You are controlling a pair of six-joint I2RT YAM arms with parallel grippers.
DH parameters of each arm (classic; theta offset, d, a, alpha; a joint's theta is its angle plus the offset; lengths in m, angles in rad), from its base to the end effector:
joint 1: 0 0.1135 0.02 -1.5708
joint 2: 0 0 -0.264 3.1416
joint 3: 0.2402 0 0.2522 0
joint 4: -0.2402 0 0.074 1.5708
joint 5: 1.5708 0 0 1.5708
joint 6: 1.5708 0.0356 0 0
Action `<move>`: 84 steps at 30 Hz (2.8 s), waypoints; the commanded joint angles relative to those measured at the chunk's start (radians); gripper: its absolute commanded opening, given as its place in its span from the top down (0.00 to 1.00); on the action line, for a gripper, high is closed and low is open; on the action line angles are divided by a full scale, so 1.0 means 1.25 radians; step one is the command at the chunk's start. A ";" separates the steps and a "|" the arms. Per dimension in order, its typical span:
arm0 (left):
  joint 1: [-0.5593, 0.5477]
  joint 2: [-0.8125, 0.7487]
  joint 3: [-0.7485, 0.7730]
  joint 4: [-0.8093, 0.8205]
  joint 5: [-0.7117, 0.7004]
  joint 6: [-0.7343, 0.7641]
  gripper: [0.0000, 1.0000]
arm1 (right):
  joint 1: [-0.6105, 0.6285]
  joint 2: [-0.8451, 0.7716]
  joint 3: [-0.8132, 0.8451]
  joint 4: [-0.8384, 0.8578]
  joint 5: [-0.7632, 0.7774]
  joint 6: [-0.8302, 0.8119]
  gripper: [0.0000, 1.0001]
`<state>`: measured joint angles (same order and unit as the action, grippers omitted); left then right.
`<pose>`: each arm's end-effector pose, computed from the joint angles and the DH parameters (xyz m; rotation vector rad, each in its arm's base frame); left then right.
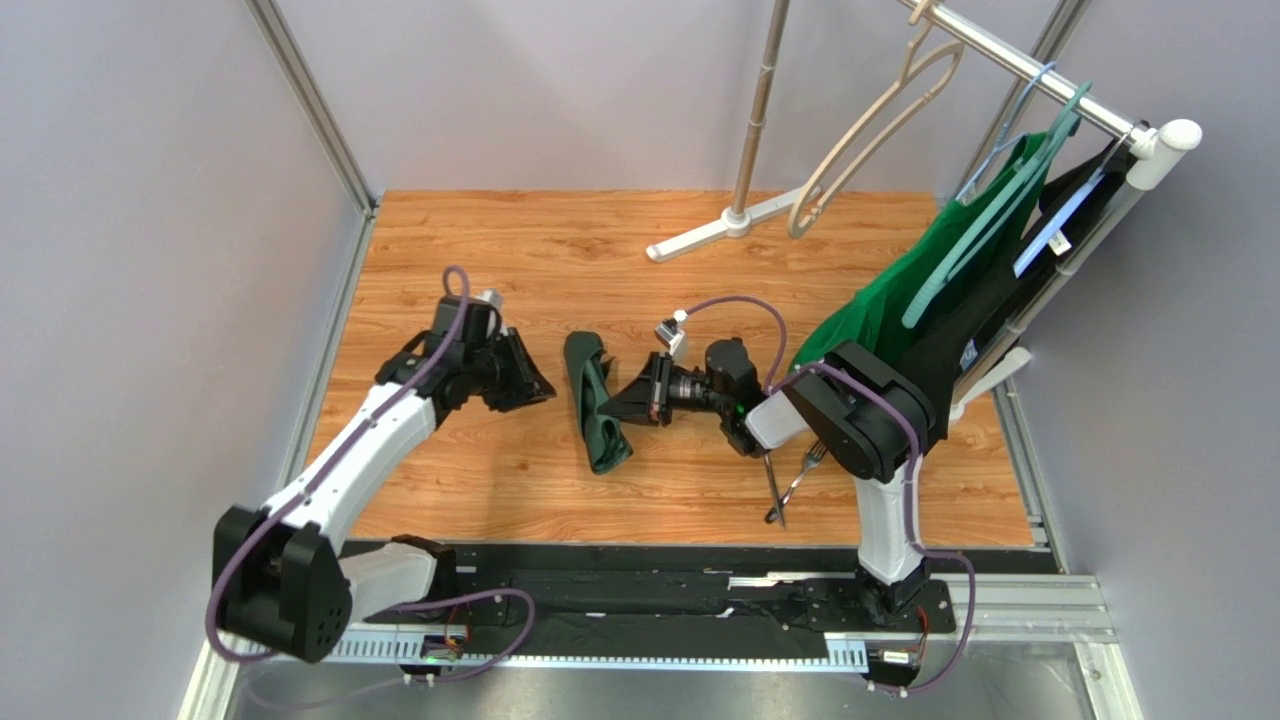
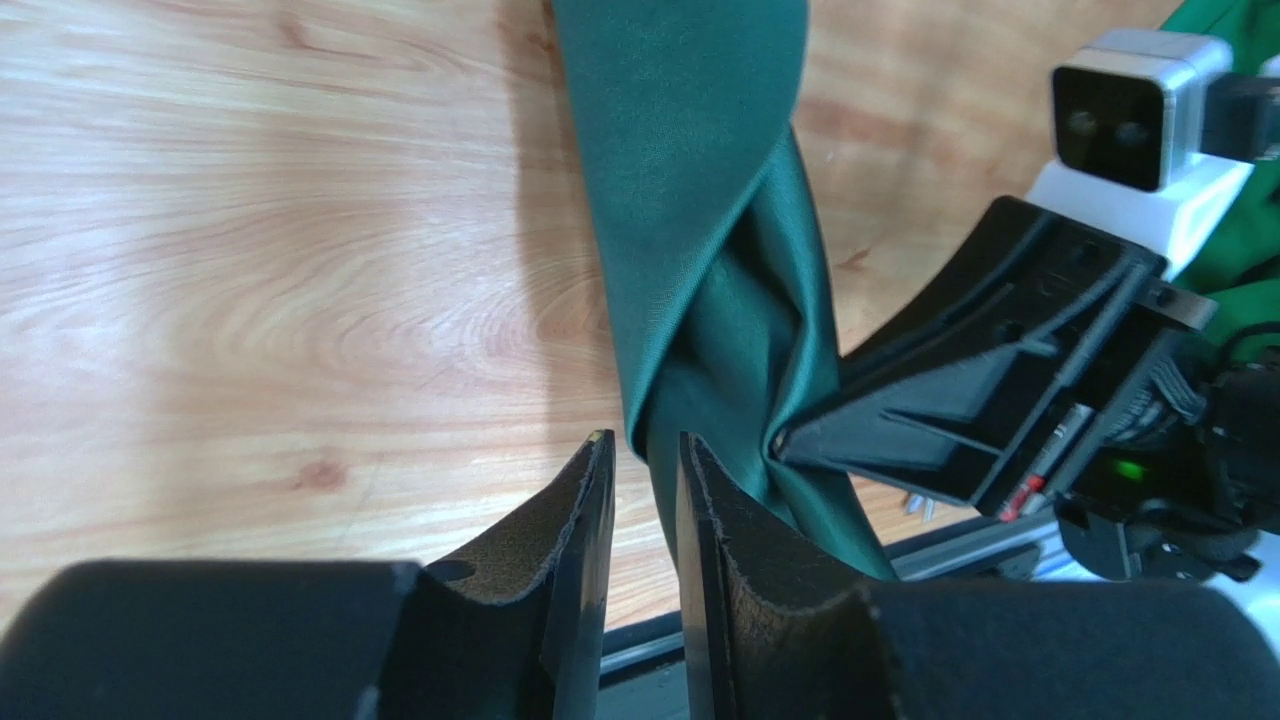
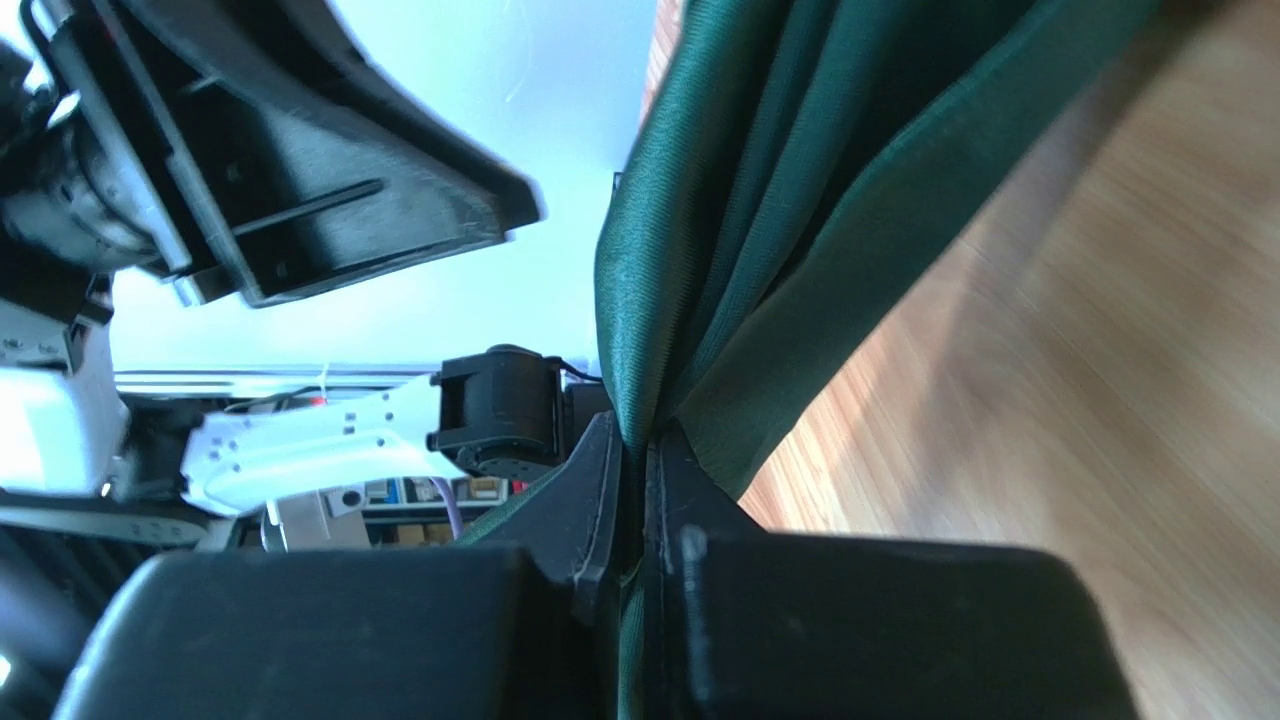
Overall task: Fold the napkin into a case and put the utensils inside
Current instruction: Turn over the smaller rectangle-folded napkin at the center of the board, then rotate the smaller rectangle-folded napkin at the center of the board.
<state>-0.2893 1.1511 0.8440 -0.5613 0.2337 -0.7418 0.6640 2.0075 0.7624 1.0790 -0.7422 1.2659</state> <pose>0.2222 -0.0747 0.2548 -0.4647 2.5075 -0.7205 0.2732 0.2443 0.1233 -0.0377 2.1941 1.9119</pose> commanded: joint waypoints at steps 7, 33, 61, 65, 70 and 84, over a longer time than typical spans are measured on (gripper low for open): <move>-0.072 0.266 0.090 0.144 -0.068 0.024 0.79 | -0.062 0.090 -0.153 0.303 -0.006 0.026 0.96; -0.134 0.596 0.347 0.161 -0.038 0.096 0.84 | 0.034 -0.376 0.082 -1.136 0.413 -0.691 0.37; -0.132 0.332 0.272 0.067 -0.083 0.083 0.70 | 0.195 -0.413 0.164 -1.186 0.498 -0.716 0.55; -0.132 0.287 0.213 0.072 -0.070 0.063 0.72 | 0.243 -0.369 0.184 -1.143 0.447 -0.707 0.69; -0.132 0.228 0.167 0.068 -0.073 0.056 0.72 | 0.292 -0.291 0.212 -1.070 0.357 -0.691 0.81; -0.132 0.104 0.088 0.050 -0.058 0.051 0.71 | 0.186 -0.173 0.212 -1.193 0.678 -0.777 0.87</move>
<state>-0.4564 1.3338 0.9714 -0.4915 0.1440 -0.6674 0.9768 1.7569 0.9981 -0.3180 -0.1341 0.3832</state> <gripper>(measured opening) 0.287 0.131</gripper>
